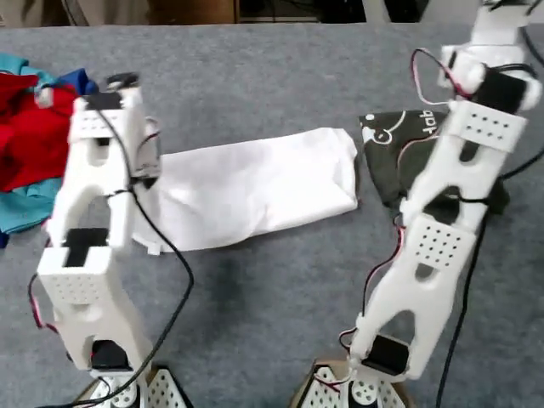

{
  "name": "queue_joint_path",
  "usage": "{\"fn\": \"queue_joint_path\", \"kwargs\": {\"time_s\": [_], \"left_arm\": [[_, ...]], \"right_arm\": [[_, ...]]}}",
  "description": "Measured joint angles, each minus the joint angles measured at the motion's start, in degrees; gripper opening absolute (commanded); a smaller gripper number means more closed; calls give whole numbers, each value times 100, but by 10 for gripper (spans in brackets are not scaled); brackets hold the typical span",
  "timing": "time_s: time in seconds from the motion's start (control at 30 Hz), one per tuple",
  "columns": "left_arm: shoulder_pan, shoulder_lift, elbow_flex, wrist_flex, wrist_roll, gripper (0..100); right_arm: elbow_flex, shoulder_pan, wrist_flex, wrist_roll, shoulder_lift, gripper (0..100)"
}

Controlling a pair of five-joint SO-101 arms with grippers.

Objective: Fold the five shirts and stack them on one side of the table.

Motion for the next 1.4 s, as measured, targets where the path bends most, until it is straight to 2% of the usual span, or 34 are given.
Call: {"fn": "queue_joint_path", "kwargs": {"time_s": [0.33,0.57,0.8,1.03,1.2,1.4], "left_arm": [[1662,9,-1231,35,721,19],[2637,870,-2514,-35,1169,19],[3138,2136,-4510,-35,1758,19],[3578,3367,-6136,-35,2057,19],[3771,3815,-6804,-35,2145,19],[3921,3956,-6919,-378,2163,19]], "right_arm": [[-9,721,44,0,-185,2],[-9,1204,-97,0,-185,2],[-9,1204,-97,0,-185,2],[-9,1204,-114,0,-185,2],[-9,1204,-114,0,-185,2],[-9,1204,-114,0,-185,2]]}}
